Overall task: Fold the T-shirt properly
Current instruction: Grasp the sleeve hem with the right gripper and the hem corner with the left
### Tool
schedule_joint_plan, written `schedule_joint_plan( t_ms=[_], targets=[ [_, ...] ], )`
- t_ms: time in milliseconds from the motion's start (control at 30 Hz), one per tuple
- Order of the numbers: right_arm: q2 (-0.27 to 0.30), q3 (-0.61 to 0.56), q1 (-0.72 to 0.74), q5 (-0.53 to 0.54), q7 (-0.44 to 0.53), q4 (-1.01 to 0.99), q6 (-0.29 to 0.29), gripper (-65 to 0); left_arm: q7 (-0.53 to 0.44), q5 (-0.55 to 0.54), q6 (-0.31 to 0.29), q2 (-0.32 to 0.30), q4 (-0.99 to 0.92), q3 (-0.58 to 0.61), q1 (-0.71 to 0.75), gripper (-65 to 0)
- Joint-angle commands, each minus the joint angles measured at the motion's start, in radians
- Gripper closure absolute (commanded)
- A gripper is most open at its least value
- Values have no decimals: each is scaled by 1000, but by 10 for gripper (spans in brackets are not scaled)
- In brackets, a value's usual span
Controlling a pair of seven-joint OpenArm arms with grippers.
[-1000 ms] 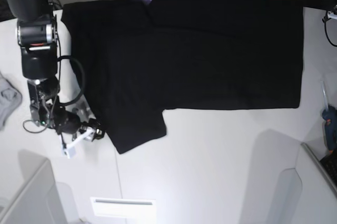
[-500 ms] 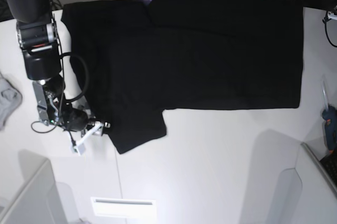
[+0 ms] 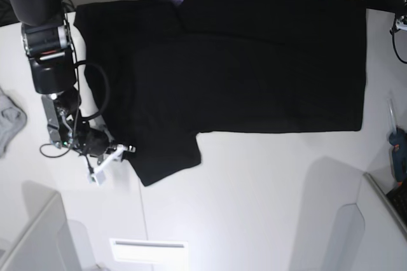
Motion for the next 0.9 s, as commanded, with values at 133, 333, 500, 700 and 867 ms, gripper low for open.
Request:
schedule_joint_plan(
  t_ms=[133, 333, 500, 700, 867],
  targets=[
    [5, -2, 12, -9, 2, 5, 0, 0, -21, -17, -4, -66, 13, 94, -46, -425],
    [5, 1, 12, -9, 2, 5, 0, 0, -19, -9, -2, -105, -11, 178, -151, -510],
    [5, 1, 12, -9, 2, 5, 0, 0, -19, -8, 4, -169, -125, 272, -260, -510],
    [5, 1, 15, -9, 2, 5, 0, 0, -21, -8, 4, -244, -395, 325, -412, -510],
    [5, 1, 16, -9, 2, 5, 0, 0, -28, -6, 4, -310, -574, 453, -505, -510]
  ],
)
